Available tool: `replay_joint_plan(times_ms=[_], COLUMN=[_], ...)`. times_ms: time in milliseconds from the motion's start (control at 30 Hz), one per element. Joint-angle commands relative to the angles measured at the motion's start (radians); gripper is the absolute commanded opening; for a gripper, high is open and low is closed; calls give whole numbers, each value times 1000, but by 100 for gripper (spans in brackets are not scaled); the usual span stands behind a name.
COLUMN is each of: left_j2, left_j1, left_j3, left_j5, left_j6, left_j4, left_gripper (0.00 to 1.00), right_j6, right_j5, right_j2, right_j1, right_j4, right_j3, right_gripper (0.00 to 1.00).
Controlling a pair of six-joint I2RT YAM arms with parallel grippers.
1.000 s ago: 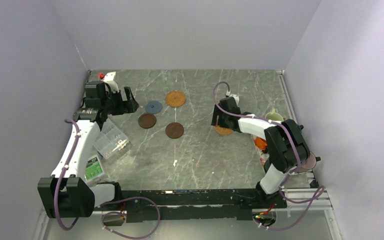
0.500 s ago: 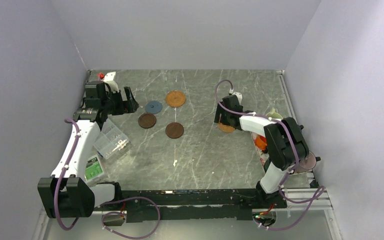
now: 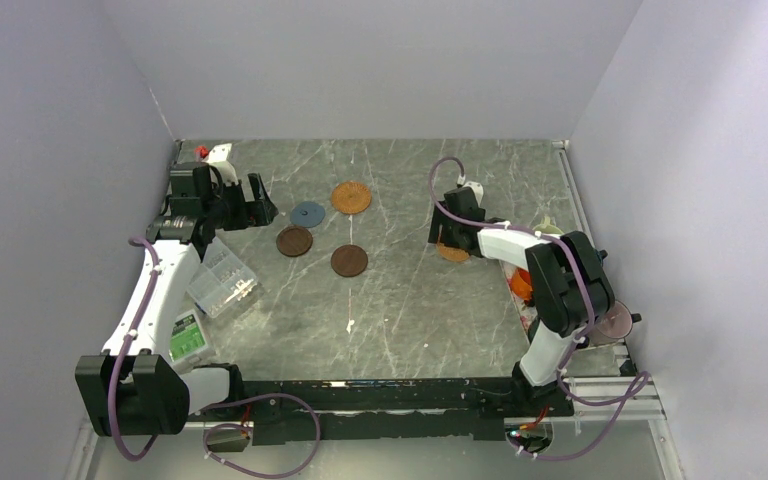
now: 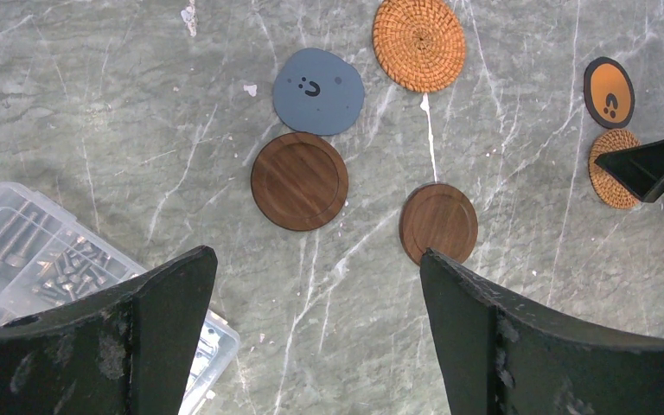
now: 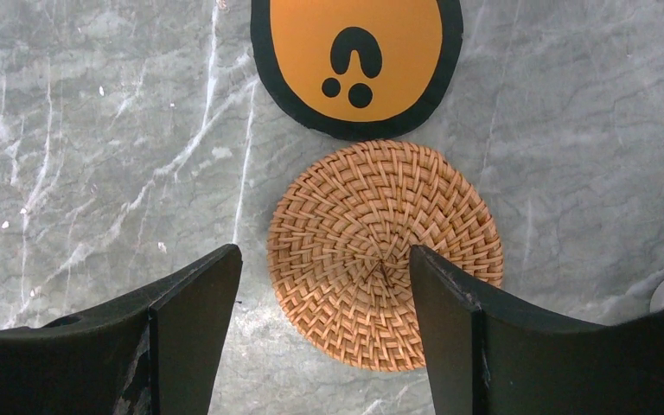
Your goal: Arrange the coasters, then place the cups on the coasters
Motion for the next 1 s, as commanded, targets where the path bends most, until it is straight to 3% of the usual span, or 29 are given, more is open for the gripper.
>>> replay_joint_plan(times_ms=[0,300,600,800,967], left_j2=[5,4,1,-6,-12], left_j1=[-4,-5,-5,-5,-5], left_j3=[3,3,4,6,6], left_j5=[-5,-4,7,2,-6], left_j6=[-4,-4,-7,-14,-17], left_j4=[19,19,18,17,14], left_gripper=[94,94,94,94,94], right_j6=[-3,-7,-15,-45,-65], right_j5=[-2,-19,-62,-100,-137], right_j2=[54,67,-25,-123,-110], right_j1=[-15,-15,-14,7,89], right_j4=[-35,-40,-87,-68,-43], right_j3=[5,35,55,58,99], right_gripper=[76,76,77,89,91])
